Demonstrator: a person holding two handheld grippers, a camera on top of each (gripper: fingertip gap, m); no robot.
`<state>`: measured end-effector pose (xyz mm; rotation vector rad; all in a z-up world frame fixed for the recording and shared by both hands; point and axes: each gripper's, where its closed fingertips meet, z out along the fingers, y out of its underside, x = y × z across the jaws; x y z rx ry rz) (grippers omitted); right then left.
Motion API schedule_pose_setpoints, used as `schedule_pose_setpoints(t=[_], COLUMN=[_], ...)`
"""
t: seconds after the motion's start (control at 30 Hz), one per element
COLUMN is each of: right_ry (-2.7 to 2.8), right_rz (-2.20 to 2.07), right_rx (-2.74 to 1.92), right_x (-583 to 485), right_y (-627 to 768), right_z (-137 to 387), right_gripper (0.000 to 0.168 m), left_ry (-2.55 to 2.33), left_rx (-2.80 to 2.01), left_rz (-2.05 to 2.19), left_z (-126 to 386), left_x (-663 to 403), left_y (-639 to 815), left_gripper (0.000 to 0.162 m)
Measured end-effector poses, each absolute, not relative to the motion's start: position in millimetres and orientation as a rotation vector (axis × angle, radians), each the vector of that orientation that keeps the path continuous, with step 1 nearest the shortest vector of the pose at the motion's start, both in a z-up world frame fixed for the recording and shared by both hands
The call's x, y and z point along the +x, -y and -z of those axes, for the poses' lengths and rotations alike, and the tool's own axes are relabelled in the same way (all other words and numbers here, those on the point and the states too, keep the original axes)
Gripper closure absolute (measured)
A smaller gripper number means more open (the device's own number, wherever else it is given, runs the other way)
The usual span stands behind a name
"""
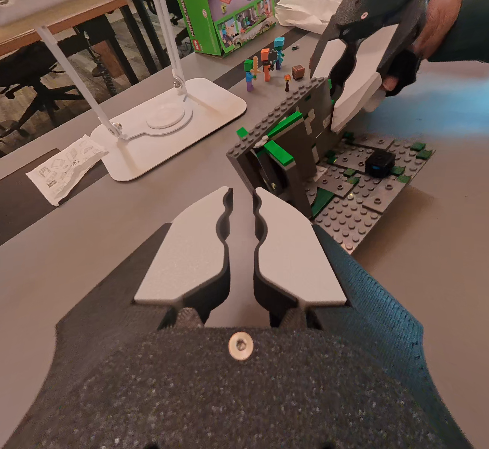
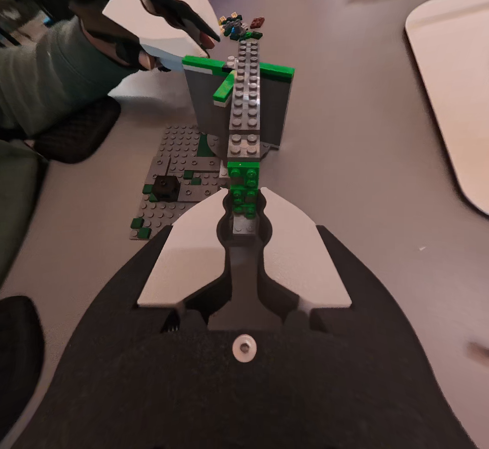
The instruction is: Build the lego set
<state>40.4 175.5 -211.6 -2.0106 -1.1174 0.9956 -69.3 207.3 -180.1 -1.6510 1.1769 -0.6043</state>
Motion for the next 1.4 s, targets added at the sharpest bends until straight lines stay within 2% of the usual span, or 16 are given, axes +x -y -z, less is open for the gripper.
schedule_pose_setpoints(t=[0.4, 0.7, 0.87, 1.1, 1.2, 1.4], right_ry=[1.270, 1.134, 1.160, 1.348, 1.444, 1.563], right_rz=[-0.688, -0.500, -0.502, -0.448, -0.405, -0.354], right_rx=[-1.880, -1.913, -1.903, -1.979, -2.011, -2.077], right_x=[42, 60, 46, 11, 5, 4], right_y=[-175, -165, -125, -118, -119, -120], right_z=[224, 202, 202, 234, 240, 243], right_gripper=[0.150, 0.131, 0.140, 0.140, 0.141, 0.151], left_ry=[-1.244, -1.298, -1.303, -1.424, -1.609, -1.829], left_rx=[-1.648, -1.603, -1.539, -1.466, -1.432, -1.492], left_rz=[0.606, 0.605, 0.629, 0.693, 0.788, 0.651], left_z=[189, 187, 176, 178, 190, 229], left_x=[-61, -57, -55, -47, -44, -42], left_y=[-198, -189, -184, -161, -130, -115], left_gripper=[0.148, 0.149, 0.150, 0.153, 0.155, 0.151])
